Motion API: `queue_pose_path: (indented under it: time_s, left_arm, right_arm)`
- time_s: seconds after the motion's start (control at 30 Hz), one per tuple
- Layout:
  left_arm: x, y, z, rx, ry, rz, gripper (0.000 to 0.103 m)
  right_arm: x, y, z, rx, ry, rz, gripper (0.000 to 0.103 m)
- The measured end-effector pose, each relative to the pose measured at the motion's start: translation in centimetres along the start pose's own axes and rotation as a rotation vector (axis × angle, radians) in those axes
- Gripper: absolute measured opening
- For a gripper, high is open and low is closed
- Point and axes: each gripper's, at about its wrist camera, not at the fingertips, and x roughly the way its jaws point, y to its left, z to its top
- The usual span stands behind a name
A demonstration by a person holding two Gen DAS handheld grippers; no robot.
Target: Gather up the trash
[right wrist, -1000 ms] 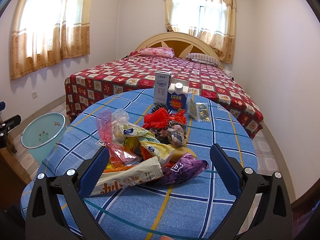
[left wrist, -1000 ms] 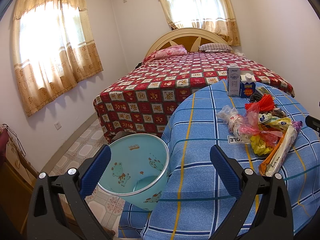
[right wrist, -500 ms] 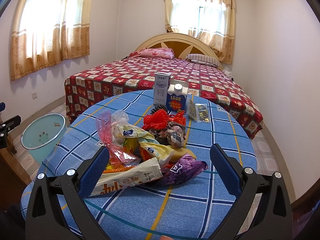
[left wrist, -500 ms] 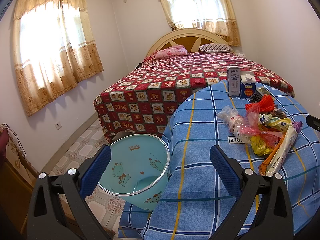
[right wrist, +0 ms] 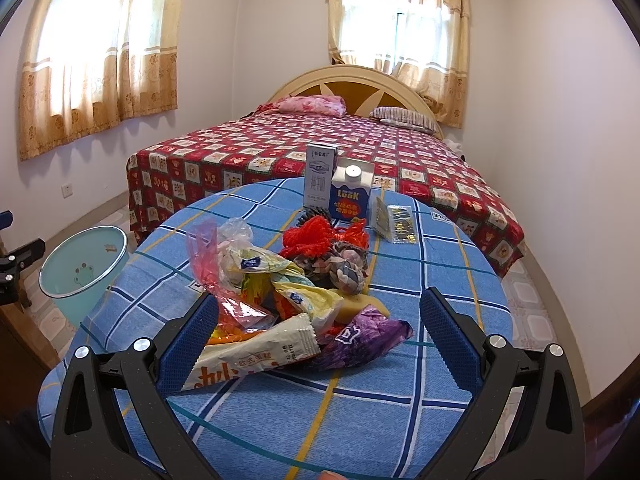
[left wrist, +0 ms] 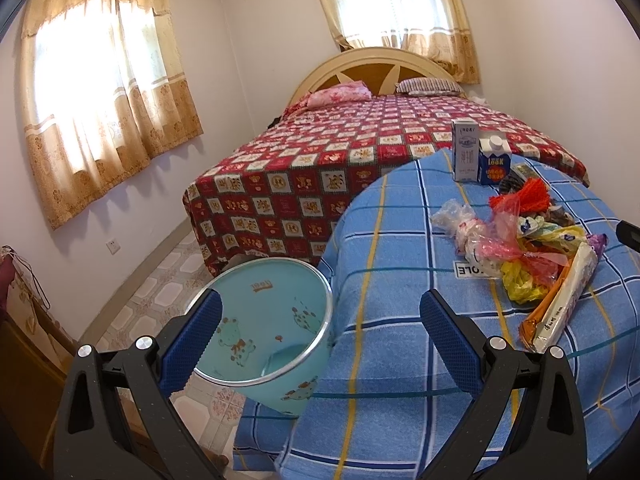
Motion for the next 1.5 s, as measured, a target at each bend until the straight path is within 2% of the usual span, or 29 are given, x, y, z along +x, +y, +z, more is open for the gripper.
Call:
queue_pose_path:
  time_s: [0.23,0.47,0.67,0.83,0.87,0.9,0.93,0.97,1.0,1.03,1.1,1.17,1.3,1.5]
  left_arm:
    - [2.3,-4.9,-1.2,0.047,0.036,-0.082,0.097]
    - [3.3,-10.2,-1.4,0.069,0.034,-0.2,0.097]
    - [4.2,-14.4,-2.2,0.105,0.055,-0.301,0.097]
    - [5.6,-16.8,-3.5,0.149,0.097,-0.357,0.097]
    - [5.9,-16.9,-3.7,0.148,0.11,-0.378,0.093]
    - [6.2,-17.1,-3.9,0.147,0.122,-0.409,0.084]
    - [6.4,-17.2,-4.1,0.149,0.13,-0.43,0.08]
    - [6.6,-17.3,-4.2,0.151,0.136,-0.453,0.069]
    - [6.6,-17.4,-4.3,0.151,0.141,-0.485,0.05]
    - [6.6,-17.5,-4.5,0.153,0.147,-0.534,0.042]
    - [6.0,-17.5,-4.5,0.158,0.131,-0.576,0.023]
    - [5.1,-17.5,-4.4,0.162,0.115,-0.608,0.016]
    - [2.7,-16.8,-4.0,0.17,0.064,-0.635,0.016]
    - [-0.4,-14.3,-2.4,0.18,-0.037,-0.596,0.016]
  right_arm:
    - [0.4,-2.8,-1.9,0.043,0.022,-0.058,0.098]
    - [2.2,-5.8,-4.6,0.082,0.06,-0.125,0.098]
    - [2.1,-9.1,-7.2,0.156,0.082,-0.166,0.098]
    - [3.3,-10.3,-8.6,0.2,0.104,-0.166,0.097]
    - [3.5,-10.3,-8.8,0.199,0.104,-0.161,0.097]
    - [3.9,-10.4,-9.0,0.201,0.107,-0.152,0.096]
    - [4.2,-10.4,-9.3,0.207,0.117,-0.137,0.09]
    - [4.5,-10.4,-9.5,0.208,0.125,-0.128,0.088]
    - [4.8,-10.4,-9.7,0.206,0.134,-0.123,0.085]
    - [5.1,-10.4,-9.9,0.203,0.142,-0.123,0.085]
    - [5.3,-10.3,-10.0,0.206,0.147,-0.123,0.085]
    - [5.4,-10.3,-10.2,0.205,0.148,-0.125,0.085]
    - [5.2,-10.1,-10.1,0.192,0.135,-0.132,0.085]
    - [5.0,-9.9,-9.6,0.186,0.128,-0.132,0.085]
